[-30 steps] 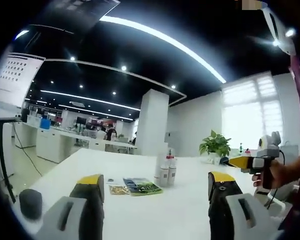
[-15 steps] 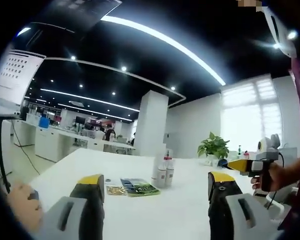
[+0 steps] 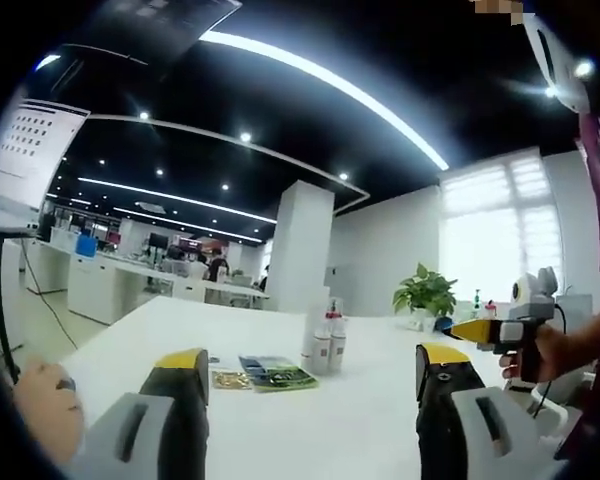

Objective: Arrange the skincare products in the storage area until every visible bottle or jar stands upright without overlapping.

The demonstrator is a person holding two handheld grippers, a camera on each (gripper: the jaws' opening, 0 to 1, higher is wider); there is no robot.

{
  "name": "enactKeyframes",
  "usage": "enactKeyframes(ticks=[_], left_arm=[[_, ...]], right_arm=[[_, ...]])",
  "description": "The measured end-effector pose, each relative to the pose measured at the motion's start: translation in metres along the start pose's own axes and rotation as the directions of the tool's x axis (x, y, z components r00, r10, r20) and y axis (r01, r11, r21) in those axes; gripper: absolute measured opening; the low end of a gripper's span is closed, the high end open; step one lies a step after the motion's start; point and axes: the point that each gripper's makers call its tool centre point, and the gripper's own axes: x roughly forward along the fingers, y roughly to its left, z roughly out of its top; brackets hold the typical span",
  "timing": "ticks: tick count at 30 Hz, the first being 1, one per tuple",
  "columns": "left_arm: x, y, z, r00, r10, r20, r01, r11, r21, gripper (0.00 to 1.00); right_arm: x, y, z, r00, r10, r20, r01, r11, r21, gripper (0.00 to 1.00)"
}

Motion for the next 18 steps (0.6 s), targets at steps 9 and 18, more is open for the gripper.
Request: enactKeyframes(ticks=[9,18], left_arm=[[-0.0007,0.0001,-0.0019,1.000,-0.001,-0.005,0.001,1.000,-0.005,0.88],[0.0010,-0.0007,-0.0013,1.000,-0.002,-0.007,0.002,1.000,-0.002,0.87]], right_arm=[[-0.0022,0.0016,-0.0017,1.000,-0.002,-0.006,0.002,1.000,0.007,0.88],[-0.0045,0.0007,0.0006,1.000,-0.007,-0.001,0.007,1.000,0.001,0.88]])
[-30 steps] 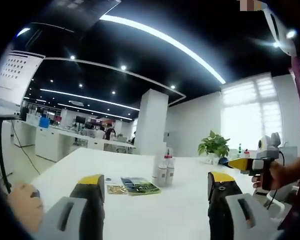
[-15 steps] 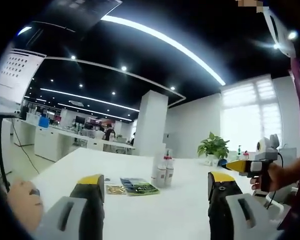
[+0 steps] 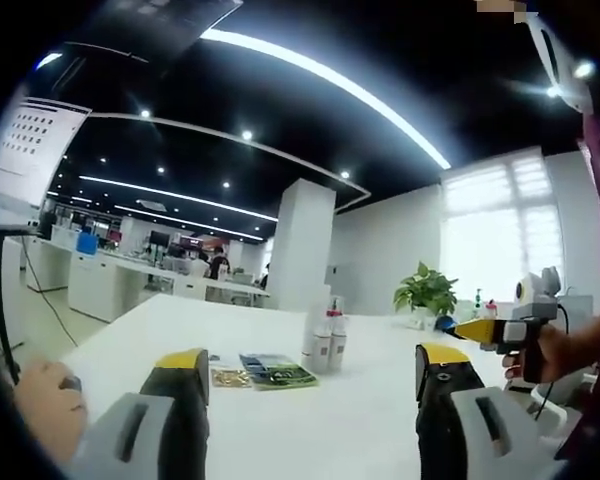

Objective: Arrange the skincare products in the storage area until every visible bottle or jar stands upright without overlapping.

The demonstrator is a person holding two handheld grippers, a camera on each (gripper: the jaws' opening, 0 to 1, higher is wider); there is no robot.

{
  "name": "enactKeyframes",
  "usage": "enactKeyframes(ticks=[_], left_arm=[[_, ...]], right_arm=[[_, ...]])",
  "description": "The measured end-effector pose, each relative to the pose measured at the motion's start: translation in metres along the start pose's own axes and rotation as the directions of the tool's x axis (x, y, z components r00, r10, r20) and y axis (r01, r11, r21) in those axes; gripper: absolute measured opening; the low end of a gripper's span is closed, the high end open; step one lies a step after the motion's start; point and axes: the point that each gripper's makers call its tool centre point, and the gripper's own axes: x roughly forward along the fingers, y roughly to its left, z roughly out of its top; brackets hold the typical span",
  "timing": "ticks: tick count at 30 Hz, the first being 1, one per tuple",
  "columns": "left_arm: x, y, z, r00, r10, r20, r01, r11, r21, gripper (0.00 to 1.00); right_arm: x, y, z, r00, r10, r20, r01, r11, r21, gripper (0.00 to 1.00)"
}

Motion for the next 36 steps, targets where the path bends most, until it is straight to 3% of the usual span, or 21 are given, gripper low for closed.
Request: enactKeyframes(ticks=[36], left_arm=[[-0.0044,0.0041,-0.0006,1.000,0.022,-0.002,-0.022,1.000,0.002,0.87]], right_arm=[[0.0017,0.0061,-0.0030,1.000,0.016,-0.015,-0.016,1.000,-0.014,0.87]])
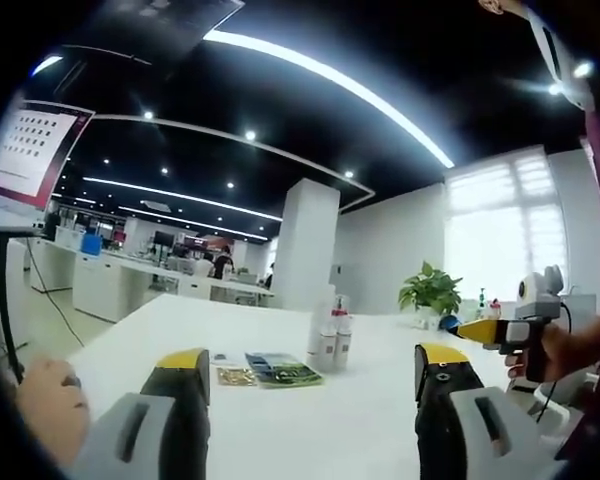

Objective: Arrange the skincare products in the storage area until every visible bottle or jar stands upright without overlapping.

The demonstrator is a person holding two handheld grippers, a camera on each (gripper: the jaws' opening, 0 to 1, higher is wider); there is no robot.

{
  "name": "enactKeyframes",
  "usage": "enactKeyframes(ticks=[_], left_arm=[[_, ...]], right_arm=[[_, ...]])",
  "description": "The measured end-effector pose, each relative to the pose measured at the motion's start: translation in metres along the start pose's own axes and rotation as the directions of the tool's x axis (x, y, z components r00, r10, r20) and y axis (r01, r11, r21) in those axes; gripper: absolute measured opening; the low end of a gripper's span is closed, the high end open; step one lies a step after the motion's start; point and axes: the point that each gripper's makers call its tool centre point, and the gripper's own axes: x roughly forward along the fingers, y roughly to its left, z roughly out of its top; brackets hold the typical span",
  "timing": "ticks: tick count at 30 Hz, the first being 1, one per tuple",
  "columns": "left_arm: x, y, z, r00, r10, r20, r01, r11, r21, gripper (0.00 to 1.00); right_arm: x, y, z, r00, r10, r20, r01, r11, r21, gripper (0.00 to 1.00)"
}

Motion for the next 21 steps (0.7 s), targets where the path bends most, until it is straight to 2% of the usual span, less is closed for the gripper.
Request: enactKeyframes(ticks=[21], left_arm=[[-0.0017,0.0006,-0.0012,1.000,0.010,-0.005,-0.010,1.000,0.006,0.86]], right_arm=[[-0.0008,0.0006,-0.0041,1.000,0.003,-0.010,-0.003,1.000,0.018,0.86]])
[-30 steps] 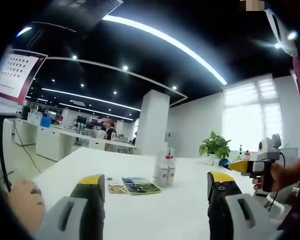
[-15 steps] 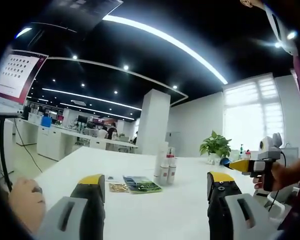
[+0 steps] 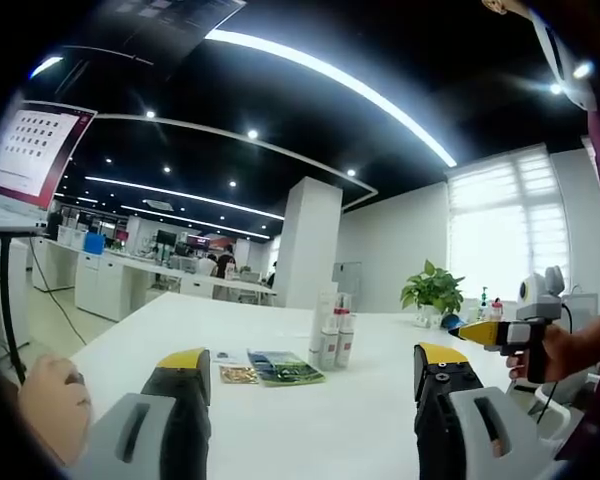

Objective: Arrange the skincare products in the storage area until every visible bottle or jar stands upright without overlapping.

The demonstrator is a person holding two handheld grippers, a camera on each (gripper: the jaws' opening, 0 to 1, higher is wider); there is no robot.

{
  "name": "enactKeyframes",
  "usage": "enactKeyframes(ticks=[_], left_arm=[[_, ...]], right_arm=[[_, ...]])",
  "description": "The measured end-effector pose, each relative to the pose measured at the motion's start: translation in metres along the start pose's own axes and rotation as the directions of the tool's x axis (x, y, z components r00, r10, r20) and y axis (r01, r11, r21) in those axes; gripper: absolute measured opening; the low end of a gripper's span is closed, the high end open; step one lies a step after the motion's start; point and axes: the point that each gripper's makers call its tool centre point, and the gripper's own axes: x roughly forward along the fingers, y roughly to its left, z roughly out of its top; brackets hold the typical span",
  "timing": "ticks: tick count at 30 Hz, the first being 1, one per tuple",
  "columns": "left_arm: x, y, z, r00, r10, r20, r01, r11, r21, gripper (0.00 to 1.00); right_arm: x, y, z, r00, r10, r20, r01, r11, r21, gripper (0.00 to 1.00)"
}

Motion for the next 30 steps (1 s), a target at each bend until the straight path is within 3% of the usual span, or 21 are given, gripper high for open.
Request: enactKeyframes(ticks=[18,30], left_arm=[[0.003,0.001,0.001,1.000,0.000,-0.018,0.000,1.000,-0.005,0.86],[0.014,0.005,0.006,0.999,-0.003,-0.039,0.004,1.000,0.001,0.86]], right_arm=[[0.009,0.004,0.002,0.999,0.031,-0.009,-0.031,1.000,-0.006,0.86],[0.014,-0.007,0.008,1.000,0.019,-0.014,-0.019,1.000,0.001,0.87]])
